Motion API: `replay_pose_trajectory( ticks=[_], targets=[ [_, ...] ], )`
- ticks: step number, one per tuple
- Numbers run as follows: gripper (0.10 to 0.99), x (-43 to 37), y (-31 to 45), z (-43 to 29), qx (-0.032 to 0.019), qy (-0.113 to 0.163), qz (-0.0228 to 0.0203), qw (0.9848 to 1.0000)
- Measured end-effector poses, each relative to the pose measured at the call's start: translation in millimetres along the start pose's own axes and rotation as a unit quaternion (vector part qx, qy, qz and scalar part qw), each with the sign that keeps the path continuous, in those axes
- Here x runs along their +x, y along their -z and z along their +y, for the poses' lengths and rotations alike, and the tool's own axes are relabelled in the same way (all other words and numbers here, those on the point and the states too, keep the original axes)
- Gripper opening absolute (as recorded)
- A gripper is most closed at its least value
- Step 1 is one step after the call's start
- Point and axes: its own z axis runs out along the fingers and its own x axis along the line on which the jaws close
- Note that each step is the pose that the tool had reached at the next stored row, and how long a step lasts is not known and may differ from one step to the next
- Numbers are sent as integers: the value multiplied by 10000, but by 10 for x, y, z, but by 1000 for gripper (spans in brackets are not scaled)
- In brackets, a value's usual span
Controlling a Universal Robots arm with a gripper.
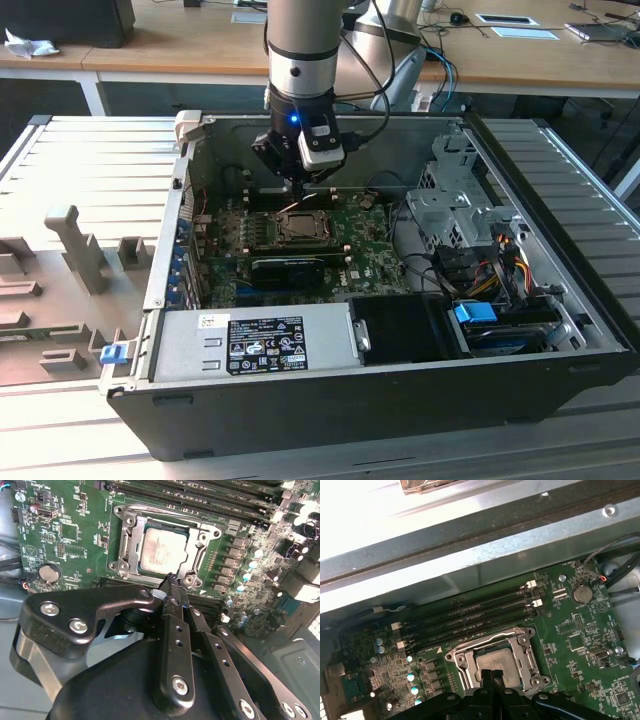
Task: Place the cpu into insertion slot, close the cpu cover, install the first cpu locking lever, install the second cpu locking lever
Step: 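Install the first cpu locking lever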
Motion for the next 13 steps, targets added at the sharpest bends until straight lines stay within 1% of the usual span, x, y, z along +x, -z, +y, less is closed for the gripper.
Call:
replay_pose_trajectory(
  ticks=[4,7,10,12,13],
  targets=[
    [106,0,0,-1,0,111,6,9999],
    [106,0,0,-1,1,245,12,9997],
    [106,-1,-13,-1,-5,405,5,9992],
    [106,-1,-24,-2,-7,543,1,9985],
    [106,0,-37,-3,-8,755,7,9971]
  ],
)
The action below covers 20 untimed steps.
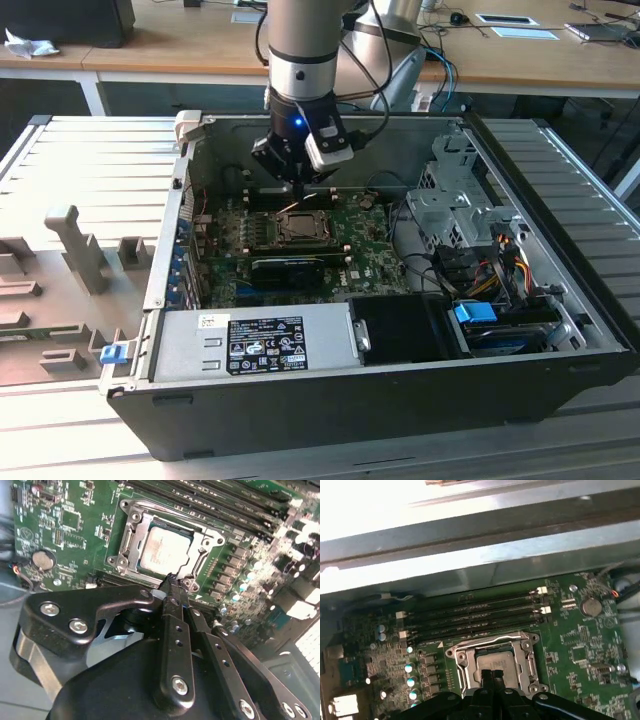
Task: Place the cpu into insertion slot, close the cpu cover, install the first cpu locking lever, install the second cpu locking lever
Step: 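Install the first cpu locking lever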
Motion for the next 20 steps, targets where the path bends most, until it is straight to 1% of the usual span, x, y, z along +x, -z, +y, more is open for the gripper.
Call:
replay_pose_trajectory(
  ticks=[2,3,5,6,8,11,12,13,14,17,18,19,20],
  targets=[
    [106,0,-13,-1,-2,227,7,9997],
    [106,0,-19,-1,-2,371,14,9993],
    [106,0,-23,-2,-2,530,23,9986],
    [106,0,-24,-2,-2,634,28,9980],
    [106,-1,-30,-2,-6,709,29,9975],
    [106,3,-36,-3,-3,725,27,9974],
    [106,9,-42,-4,-5,733,10,9973],
    [106,9,-47,-4,-13,786,-70,9969],
    [106,9,-50,-4,-18,909,-98,9958],
    [106,9,-58,-5,-24,1233,-87,9923],
    [106,10,-62,-6,-25,1301,-85,9915],
    [106,12,-64,-8,-42,1329,-92,9911],
    [106,12,-65,-7,-90,1342,-101,9909]
  ],
)
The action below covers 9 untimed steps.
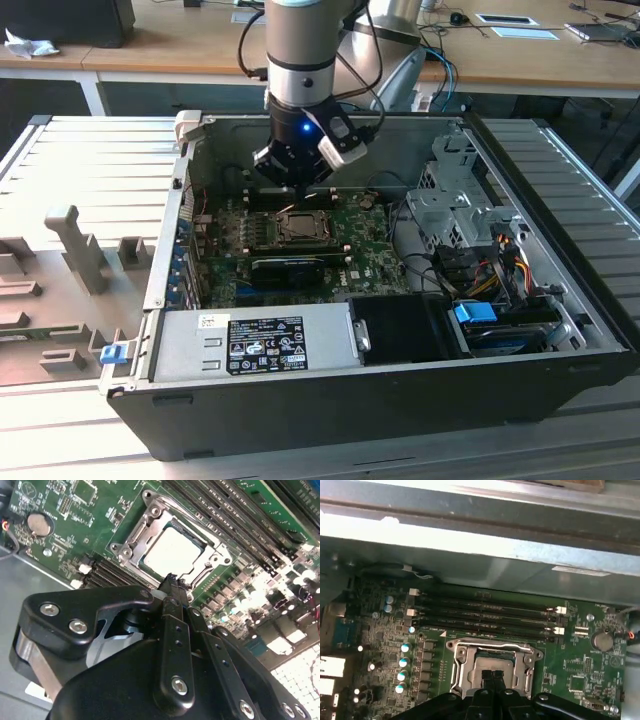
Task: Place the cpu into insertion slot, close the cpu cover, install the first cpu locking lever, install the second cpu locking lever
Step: 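Install the first cpu locking lever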
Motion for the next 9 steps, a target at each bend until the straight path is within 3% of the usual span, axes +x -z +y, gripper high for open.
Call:
replay_pose_trajectory(
  ticks=[1,2,6,9],
  targets=[
    [106,1,0,0,-87,23,-15,10000],
    [106,0,-8,1,-109,50,-24,9999],
    [106,-9,-76,71,-109,52,-31,9999],
    [106,-21,-109,82,-106,-21,-36,9999]
  ],
)
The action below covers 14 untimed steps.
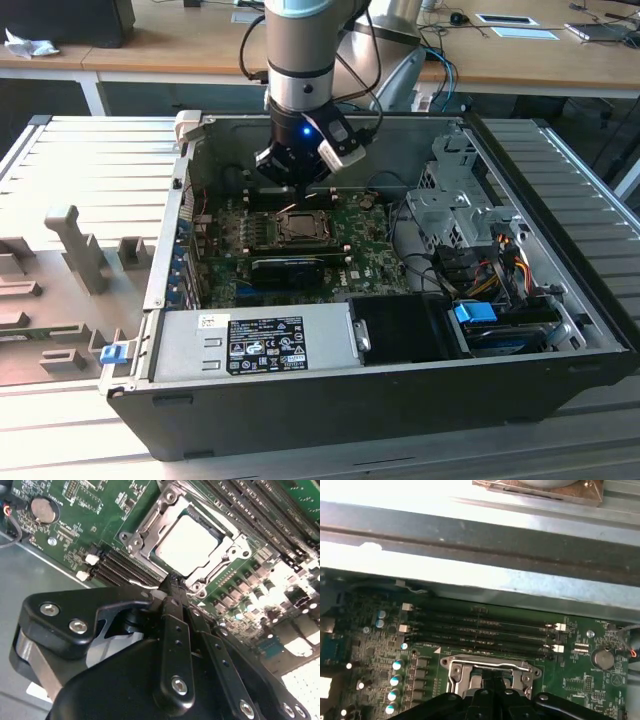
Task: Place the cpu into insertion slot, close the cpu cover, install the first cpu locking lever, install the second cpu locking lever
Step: 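Install the first cpu locking lever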
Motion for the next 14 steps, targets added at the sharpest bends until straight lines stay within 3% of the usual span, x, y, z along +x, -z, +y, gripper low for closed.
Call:
replay_pose_trajectory(
  ticks=[7,10,14],
  targets=[
    [106,-43,-85,160,-4,-29,-3,10000],
    [106,-103,-131,194,-3,-34,-4,10000],
    [106,-144,-178,189,-3,-35,-4,10000]
  ],
)
